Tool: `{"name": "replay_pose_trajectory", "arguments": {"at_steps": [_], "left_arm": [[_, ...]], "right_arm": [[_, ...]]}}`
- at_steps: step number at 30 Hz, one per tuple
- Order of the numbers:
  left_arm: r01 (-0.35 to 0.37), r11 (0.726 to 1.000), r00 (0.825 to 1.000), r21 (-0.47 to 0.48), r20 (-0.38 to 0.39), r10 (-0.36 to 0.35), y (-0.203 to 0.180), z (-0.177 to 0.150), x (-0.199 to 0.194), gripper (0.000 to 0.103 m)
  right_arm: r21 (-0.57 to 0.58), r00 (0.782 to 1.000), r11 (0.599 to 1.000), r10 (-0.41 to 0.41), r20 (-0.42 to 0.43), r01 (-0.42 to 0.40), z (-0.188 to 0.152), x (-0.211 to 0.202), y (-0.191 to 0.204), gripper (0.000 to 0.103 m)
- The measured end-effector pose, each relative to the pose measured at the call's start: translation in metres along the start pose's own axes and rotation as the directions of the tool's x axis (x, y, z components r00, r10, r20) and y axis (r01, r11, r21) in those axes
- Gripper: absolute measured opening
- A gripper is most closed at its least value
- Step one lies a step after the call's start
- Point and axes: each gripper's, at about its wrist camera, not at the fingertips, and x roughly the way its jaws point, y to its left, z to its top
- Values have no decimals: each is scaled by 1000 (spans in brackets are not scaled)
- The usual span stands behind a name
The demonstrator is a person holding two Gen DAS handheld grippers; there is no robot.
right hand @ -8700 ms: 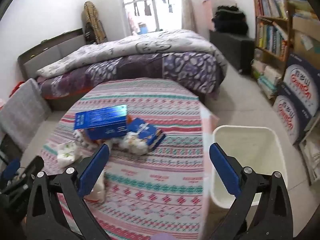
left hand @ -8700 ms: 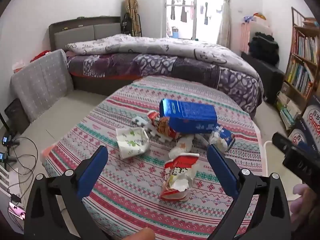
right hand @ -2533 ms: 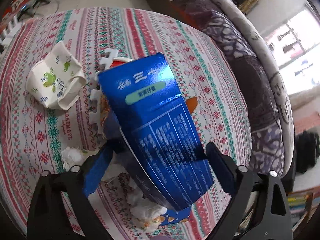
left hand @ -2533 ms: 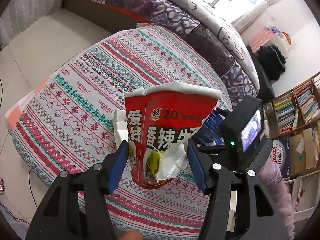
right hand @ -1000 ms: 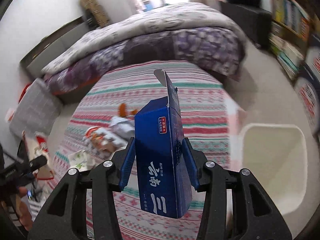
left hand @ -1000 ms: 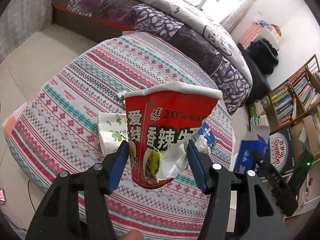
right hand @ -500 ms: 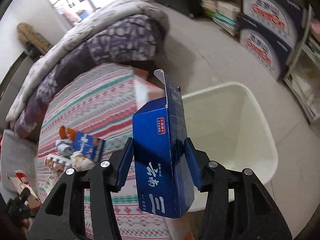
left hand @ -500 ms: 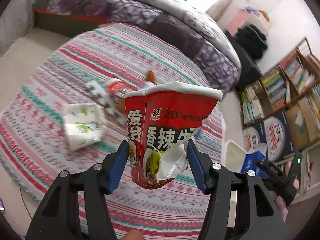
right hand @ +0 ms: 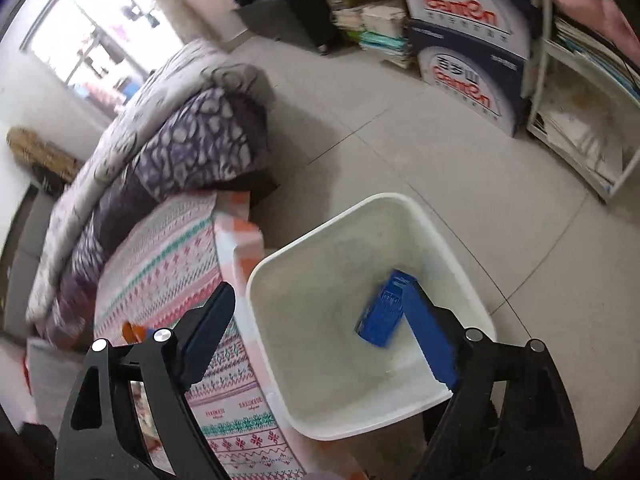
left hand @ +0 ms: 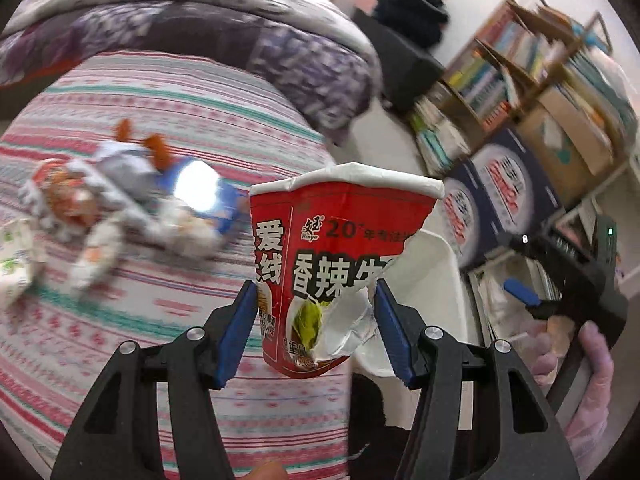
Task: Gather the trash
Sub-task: 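Carry the blue box to the white bin and open the right tool, then drop the red cup into the white bin with the left tool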
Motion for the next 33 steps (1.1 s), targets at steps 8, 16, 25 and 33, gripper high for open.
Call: {"name": "replay_pose_trajectory", "arguments": {"at_steps": [8, 16, 25, 33], "left_arm": [[37, 992, 997, 118, -67, -29, -73, -6, 46, 58], [65, 981, 995, 183, -83, -51, -119, -3, 69, 83], [-102, 962, 994, 254, -9, 107, -67, 9, 27, 83], [-332, 920, 937, 211, -40, 347, 40, 24, -8, 83]], "right_arm": [[136, 993, 987, 79, 82, -90, 10, -24, -23, 89], [180, 988, 974, 117, 104, -135, 15, -30, -30, 90], [-54, 989, 997, 65, 135, -59, -3, -32, 27, 93], [-337, 992, 936, 121, 28, -104, -46, -17, 136, 96]]}}
